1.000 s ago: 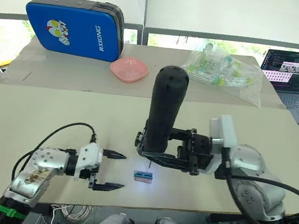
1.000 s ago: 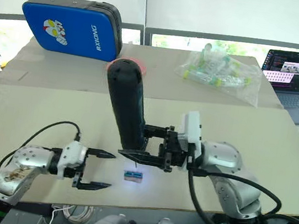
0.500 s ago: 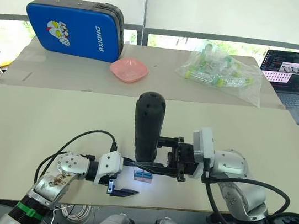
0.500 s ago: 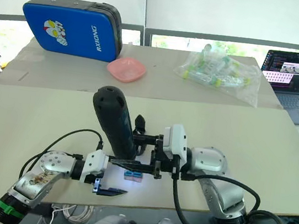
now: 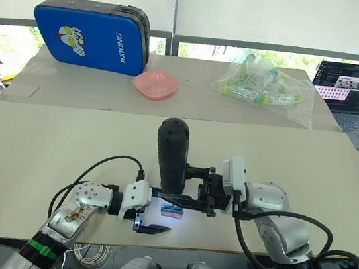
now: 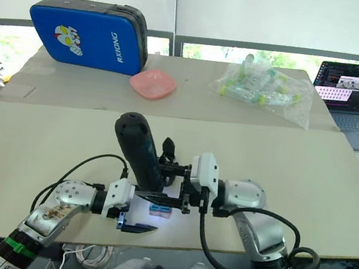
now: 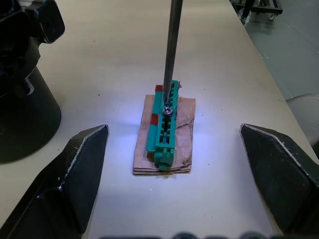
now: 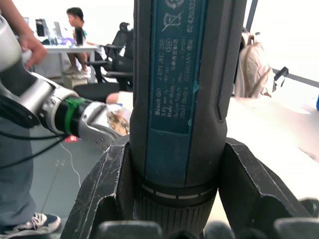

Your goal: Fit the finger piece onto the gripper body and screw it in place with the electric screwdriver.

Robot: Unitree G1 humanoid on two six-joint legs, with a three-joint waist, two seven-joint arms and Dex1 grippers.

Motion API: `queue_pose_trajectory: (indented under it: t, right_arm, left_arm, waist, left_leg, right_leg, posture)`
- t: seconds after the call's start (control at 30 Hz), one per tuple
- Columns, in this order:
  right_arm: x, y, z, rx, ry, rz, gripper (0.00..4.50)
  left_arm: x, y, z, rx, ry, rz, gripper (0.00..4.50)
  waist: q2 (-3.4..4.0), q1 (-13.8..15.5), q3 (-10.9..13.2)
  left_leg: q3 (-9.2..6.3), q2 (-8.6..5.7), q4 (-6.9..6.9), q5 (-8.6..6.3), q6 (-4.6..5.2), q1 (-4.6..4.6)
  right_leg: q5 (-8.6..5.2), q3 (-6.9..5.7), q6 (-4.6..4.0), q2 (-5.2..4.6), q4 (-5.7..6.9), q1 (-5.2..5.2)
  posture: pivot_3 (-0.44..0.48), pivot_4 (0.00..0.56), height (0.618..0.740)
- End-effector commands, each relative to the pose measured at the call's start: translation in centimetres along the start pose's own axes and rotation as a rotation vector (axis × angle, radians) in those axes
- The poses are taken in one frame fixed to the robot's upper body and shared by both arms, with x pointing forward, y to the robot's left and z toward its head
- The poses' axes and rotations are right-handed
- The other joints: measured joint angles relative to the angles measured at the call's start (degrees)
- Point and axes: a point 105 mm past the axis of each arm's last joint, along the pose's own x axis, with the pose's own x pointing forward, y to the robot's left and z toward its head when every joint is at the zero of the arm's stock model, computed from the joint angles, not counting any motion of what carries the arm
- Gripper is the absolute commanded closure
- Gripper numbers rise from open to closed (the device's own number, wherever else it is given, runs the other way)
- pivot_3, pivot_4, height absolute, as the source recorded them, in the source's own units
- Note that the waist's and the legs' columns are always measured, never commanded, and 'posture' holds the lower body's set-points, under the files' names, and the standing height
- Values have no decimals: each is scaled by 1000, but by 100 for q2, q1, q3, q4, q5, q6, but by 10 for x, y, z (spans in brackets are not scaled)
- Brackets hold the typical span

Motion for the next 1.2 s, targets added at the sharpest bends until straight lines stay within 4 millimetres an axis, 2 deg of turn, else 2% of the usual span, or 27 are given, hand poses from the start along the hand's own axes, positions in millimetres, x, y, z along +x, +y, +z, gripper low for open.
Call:
queue_pose_trajectory:
  t: [0.03, 0.87, 1.2]
  right_arm:
    - [2, 3, 14, -73, -52, 19, 2559]
    - [3, 4, 11, -70, -51, 17, 2559]
    - [3, 1, 11, -75, -49, 16, 2559]
  left_arm:
    - [-1, -4, -13, -34, 50, 9, 52]
    - [3, -3, -17, -42, 54, 12, 52]
    - [4, -3, -20, -48, 55, 15, 52]
  waist:
    - [0, 2, 0]
    - [0, 4, 0]
    - [1, 7, 0]
  left_leg:
    - [0, 0, 0, 0, 0, 0]
    - [0, 0, 0, -14, 24, 14]
    - [-4, 2, -1, -27, 44, 65]
  right_leg:
    - [0, 0, 0, 0, 0, 0]
    - [2, -1, -4, 0, 5, 14]
    - [-1, -3, 0, 2, -6, 77]
  posture:
    - [0, 150, 740]
    - [0, 150, 740]
    - [0, 150, 740]
